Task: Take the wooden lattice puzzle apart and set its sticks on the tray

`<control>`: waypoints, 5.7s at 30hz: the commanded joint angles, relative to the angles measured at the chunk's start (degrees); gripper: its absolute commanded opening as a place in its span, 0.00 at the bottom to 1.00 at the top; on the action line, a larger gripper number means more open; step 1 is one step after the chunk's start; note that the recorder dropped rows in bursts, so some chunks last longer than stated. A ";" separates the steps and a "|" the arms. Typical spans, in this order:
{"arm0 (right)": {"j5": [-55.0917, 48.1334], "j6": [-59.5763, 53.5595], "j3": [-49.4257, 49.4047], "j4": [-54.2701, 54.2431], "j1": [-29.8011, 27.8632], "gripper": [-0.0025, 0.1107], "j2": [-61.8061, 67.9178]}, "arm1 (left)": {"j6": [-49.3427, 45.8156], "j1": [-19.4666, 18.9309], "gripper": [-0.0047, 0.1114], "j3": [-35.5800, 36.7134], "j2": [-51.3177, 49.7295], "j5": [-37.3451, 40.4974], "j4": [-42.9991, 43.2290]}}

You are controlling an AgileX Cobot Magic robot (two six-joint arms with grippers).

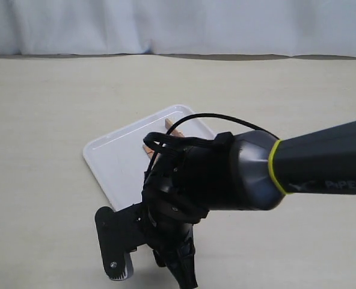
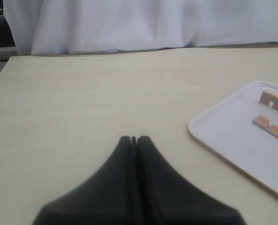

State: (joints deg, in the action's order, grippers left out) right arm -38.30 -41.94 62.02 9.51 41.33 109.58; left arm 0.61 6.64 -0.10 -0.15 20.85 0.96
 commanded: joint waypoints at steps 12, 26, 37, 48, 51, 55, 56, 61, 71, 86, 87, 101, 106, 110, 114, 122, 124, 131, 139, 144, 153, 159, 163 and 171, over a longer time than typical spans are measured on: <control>4.97 3.29 -0.19 3.90 -0.01 0.06 2.55 | -0.30 0.08 0.04 0.10 0.15 -0.65 0.04; 6.41 6.19 -0.08 6.64 2.14 0.06 -13.42 | -0.30 0.08 0.04 0.10 0.15 -0.65 0.04; 22.07 52.85 2.13 47.49 -2.18 0.06 -4.15 | -0.30 0.08 0.04 0.10 0.15 -0.65 0.04; 3.24 100.31 10.75 76.80 -4.54 0.06 10.98 | -0.30 0.08 0.04 0.10 0.15 -0.65 0.04; 0.19 106.10 12.23 76.39 -4.54 0.06 12.76 | -0.30 0.08 0.04 0.10 0.15 -0.65 0.04; 0.46 105.64 12.60 73.25 -4.54 0.16 12.81 | -0.30 0.08 0.04 0.10 0.15 -0.65 0.04; 0.46 105.64 12.60 72.74 -4.54 0.21 12.81 | -0.30 0.08 0.04 0.10 0.15 -0.65 0.04; 0.30 104.50 12.60 68.43 -4.54 0.54 12.71 | -0.30 0.08 0.04 0.10 0.15 -0.65 0.04; 4.21 65.86 12.60 39.42 -2.71 0.60 2.82 | -0.30 0.08 0.04 0.10 0.15 -0.65 0.04; -8.50 8.11 12.50 1.95 -2.84 0.56 0.25 | -0.30 0.08 0.04 0.10 0.15 -0.65 0.04; -8.50 7.50 12.50 1.95 -2.84 0.56 0.59 | -0.30 0.08 0.04 0.10 0.15 -0.65 0.04; -8.44 4.08 12.50 3.61 -2.84 0.52 7.25 | -0.30 0.08 0.04 0.10 0.15 -0.65 0.04; -8.28 4.22 12.50 4.83 -2.84 0.45 7.99 | -0.30 0.08 0.04 0.10 0.15 -0.65 0.04; -7.98 4.22 12.50 5.08 -2.84 0.25 8.46 | -0.30 0.08 0.04 0.10 0.15 -0.65 0.04; -7.98 4.32 12.50 5.08 -2.84 0.06 8.84 | -0.30 0.08 0.04 0.10 0.15 -0.65 0.04; 1.31 21.94 12.63 11.34 -4.61 0.06 1.13 | -0.30 0.08 0.04 0.10 0.15 -0.65 0.04; 10.93 42.50 12.63 19.61 -6.57 0.06 1.55 | -0.30 0.08 0.04 0.10 0.15 -0.65 0.04; 13.77 81.42 12.63 40.45 -10.21 0.18 9.43 | -0.30 0.08 0.04 0.10 0.15 -0.65 0.04; 9.90 81.17 14.73 37.14 -9.16 0.67 6.94 | -0.30 0.08 0.04 0.10 0.15 -0.65 0.04; 5.85 67.63 15.74 23.12 -8.54 0.58 0.99 | -0.30 0.08 0.04 0.10 0.15 -0.65 0.04; -10.63 57.61 15.02 12.83 -8.54 0.09 -2.40 | -0.30 0.08 0.04 0.10 0.15 -0.65 0.04; -13.87 40.62 10.92 -3.77 -8.81 0.06 -2.37 | -0.30 0.08 0.04 0.10 0.15 -0.65 0.04; -14.08 41.94 8.81 -4.79 -12.53 0.06 -4.93 | -0.30 0.08 0.04 0.10 0.15 -0.65 0.04; -12.41 44.20 -0.23 -7.57 -25.89 0.06 -17.03 | -0.30 0.08 0.04 0.10 0.15 -0.65 0.04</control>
State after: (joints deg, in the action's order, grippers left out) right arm -51.70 1.76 65.32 2.39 20.18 97.45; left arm 0.61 6.64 -0.10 -0.15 20.85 0.96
